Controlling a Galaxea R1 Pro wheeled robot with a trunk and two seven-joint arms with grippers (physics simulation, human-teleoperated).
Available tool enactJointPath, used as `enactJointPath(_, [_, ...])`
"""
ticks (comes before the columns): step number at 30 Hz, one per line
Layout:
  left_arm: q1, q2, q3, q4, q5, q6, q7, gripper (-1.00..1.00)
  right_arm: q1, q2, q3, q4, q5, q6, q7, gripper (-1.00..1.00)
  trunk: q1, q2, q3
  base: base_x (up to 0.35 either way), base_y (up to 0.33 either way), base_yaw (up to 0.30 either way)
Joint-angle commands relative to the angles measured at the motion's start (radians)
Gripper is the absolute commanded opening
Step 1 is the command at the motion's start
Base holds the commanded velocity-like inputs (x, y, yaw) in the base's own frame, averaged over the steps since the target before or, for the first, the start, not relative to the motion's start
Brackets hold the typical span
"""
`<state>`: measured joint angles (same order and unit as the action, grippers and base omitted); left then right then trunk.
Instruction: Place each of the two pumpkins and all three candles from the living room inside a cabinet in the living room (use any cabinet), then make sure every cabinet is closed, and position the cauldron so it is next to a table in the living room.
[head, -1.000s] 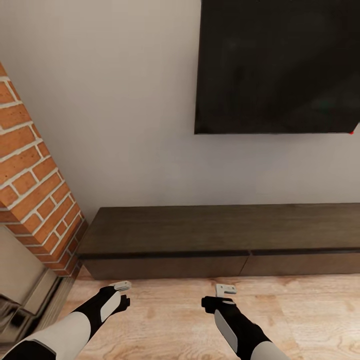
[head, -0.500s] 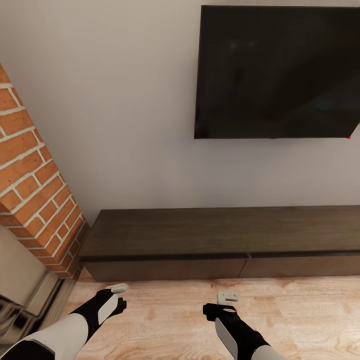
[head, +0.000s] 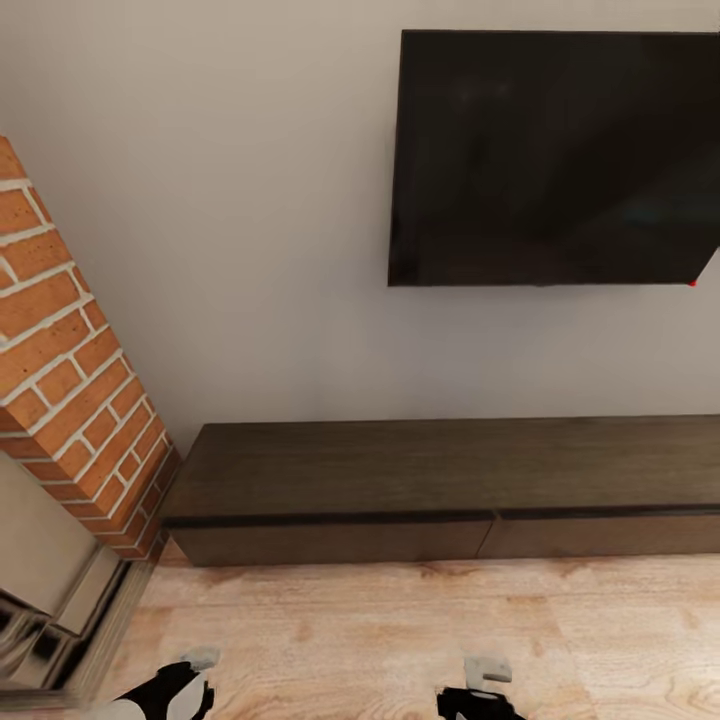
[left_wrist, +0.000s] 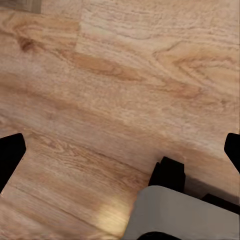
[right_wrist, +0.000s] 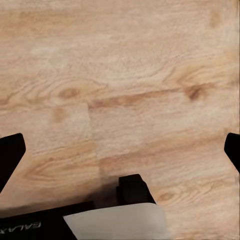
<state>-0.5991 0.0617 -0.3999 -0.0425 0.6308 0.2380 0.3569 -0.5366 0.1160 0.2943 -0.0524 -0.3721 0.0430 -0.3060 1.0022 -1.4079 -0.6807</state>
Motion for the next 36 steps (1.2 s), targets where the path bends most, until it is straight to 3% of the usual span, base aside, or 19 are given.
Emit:
enactJointPath(1, [0.019,0.002,-0.010,-0.002,0.005,0.003,0.005,1.00,0.001,0.000,0.009,0.022,-0.007,-0.005,-0.005,1.00,-0.004,0.007,0.003,0.000,0.000,0.000])
enactJointPath(13, [0.185,0.007,-0.025,0.000,0.003,-0.098,-0.018,1.00,0.082,0.001,0.009,0.090,-0.008,-0.054,-0.007,1.00,-0.050,0.091,0.040,0.000,0.000,0.000])
enactJointPath(20, [0.229,0.006,-0.033,0.001,0.003,-0.128,-0.032,1.00,0.101,-0.004,0.007,0.092,-0.009,-0.055,-0.008,1.00,-0.077,0.140,0.062,0.000,0.000,0.000])
enactJointPath(26, [0.253,0.006,-0.034,0.004,0.003,-0.139,-0.036,1.00,0.102,-0.030,0.005,0.094,-0.012,-0.051,-0.010,1.00,-0.100,0.182,0.081,0.000,0.000,0.000])
enactJointPath(31, [0.276,0.006,-0.036,0.005,0.005,-0.175,-0.039,1.00,0.109,-0.066,0.005,0.098,-0.072,-0.050,-0.011,1.00,-0.119,0.217,0.097,0.000,0.000,0.000])
enactJointPath(36, [0.298,0.006,-0.036,0.017,0.004,-0.190,-0.041,1.00,0.136,-0.080,0.005,0.098,-0.090,-0.050,-0.011,1.00,-0.138,0.252,0.112,0.000,0.000,0.000])
